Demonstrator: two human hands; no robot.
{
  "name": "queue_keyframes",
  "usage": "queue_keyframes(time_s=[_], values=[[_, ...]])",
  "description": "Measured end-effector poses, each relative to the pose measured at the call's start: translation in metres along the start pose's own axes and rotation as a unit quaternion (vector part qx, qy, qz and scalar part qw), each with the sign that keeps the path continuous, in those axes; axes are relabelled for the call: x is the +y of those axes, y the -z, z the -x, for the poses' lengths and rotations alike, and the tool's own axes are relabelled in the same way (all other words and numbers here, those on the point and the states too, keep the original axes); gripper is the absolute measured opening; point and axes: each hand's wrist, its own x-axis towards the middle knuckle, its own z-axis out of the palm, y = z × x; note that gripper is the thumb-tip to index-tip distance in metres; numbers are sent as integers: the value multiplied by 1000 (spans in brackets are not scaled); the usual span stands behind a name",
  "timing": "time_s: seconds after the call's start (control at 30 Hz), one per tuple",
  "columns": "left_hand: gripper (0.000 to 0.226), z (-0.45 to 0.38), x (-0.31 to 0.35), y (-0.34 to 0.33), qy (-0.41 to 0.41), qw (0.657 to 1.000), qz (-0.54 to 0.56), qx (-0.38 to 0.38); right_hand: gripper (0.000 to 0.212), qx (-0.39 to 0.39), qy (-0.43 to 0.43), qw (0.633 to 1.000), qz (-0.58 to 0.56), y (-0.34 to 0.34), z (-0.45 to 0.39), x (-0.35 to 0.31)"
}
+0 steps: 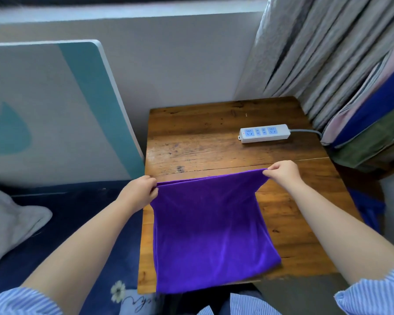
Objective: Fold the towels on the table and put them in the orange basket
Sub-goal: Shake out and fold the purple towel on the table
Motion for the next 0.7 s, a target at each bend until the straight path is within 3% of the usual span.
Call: queue_keyframes(time_s=[0.07, 0.2, 0.47, 0.7], values=[[29, 2, 4, -3, -28, 996, -76, -46, 20, 13, -4, 1000, 4, -3, 4, 4], [33, 5, 11, -8, -54, 985, -153, -67, 21, 48, -32, 998, -20, -7, 8, 4], [27, 2, 9, -8, -54, 995, -83, -9, 18, 67, -46, 997, -9, -5, 10, 4], [21, 5, 4, -2, -6, 999, 1, 33, 6, 62, -80, 988, -120, 4, 12, 0]])
